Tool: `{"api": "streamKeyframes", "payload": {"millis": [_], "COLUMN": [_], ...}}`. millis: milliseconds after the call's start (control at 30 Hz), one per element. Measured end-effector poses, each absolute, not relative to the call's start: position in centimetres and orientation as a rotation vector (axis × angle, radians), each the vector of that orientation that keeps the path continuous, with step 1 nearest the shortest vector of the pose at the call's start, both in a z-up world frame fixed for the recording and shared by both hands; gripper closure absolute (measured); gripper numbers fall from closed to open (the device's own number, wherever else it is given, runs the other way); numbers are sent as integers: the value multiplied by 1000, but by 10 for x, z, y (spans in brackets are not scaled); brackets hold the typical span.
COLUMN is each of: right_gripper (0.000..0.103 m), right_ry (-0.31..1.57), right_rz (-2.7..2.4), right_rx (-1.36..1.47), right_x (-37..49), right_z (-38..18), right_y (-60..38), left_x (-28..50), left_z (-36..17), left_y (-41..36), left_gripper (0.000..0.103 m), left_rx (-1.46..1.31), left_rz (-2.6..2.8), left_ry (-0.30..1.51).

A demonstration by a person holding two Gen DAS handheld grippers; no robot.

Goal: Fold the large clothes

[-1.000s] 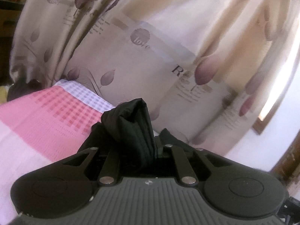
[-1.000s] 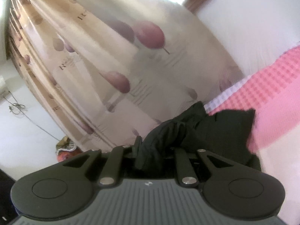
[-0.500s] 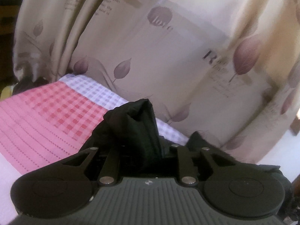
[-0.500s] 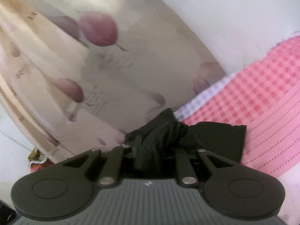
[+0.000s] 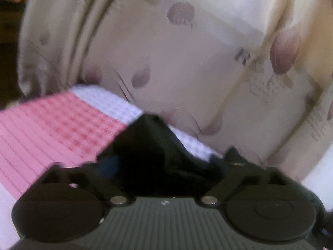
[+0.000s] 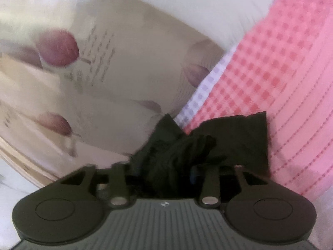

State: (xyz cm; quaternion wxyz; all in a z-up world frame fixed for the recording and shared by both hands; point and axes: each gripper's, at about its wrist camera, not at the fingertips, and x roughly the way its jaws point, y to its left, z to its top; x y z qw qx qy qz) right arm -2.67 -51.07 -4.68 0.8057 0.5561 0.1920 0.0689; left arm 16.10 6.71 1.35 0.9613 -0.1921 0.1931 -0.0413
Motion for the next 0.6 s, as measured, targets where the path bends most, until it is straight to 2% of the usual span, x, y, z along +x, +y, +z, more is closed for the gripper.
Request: {"api": "streamKeyframes", "payload": {"millis": [33, 67, 233, 267, 300, 333, 400, 600], "right_gripper": [19, 14, 13, 14, 23, 37, 48, 52], "right_ry": [371, 320, 289, 304, 326, 348, 401, 517], "right_rz": [140, 129, 99, 94, 94, 99, 106, 109], "right_rx": [1204, 1209, 1071, 984, 885, 809, 668, 441], "right_x": [-32, -38, -52, -52, -49, -44, -30, 19], "right_z": [-45, -43, -19, -9, 1, 7, 20, 25], "right_y": [-512, -515, -512, -505, -495, -487, -466, -424], "left_x": [157, 156, 154, 153, 152, 152, 153, 169], "left_z": [16, 17, 19, 20, 21, 22, 22, 17], "left_y": [66, 65, 62, 61, 59, 55, 48, 35], "left_gripper": [0, 0, 2, 8, 19, 26, 48, 51], "left_rx": [-377, -368, -348, -339, -325, -309, -284, -242], "left_rz": [-58, -57, -81, -91, -101, -122, -174, -242], "left_ry": [363, 353, 366, 364, 364, 372, 397, 411]}}
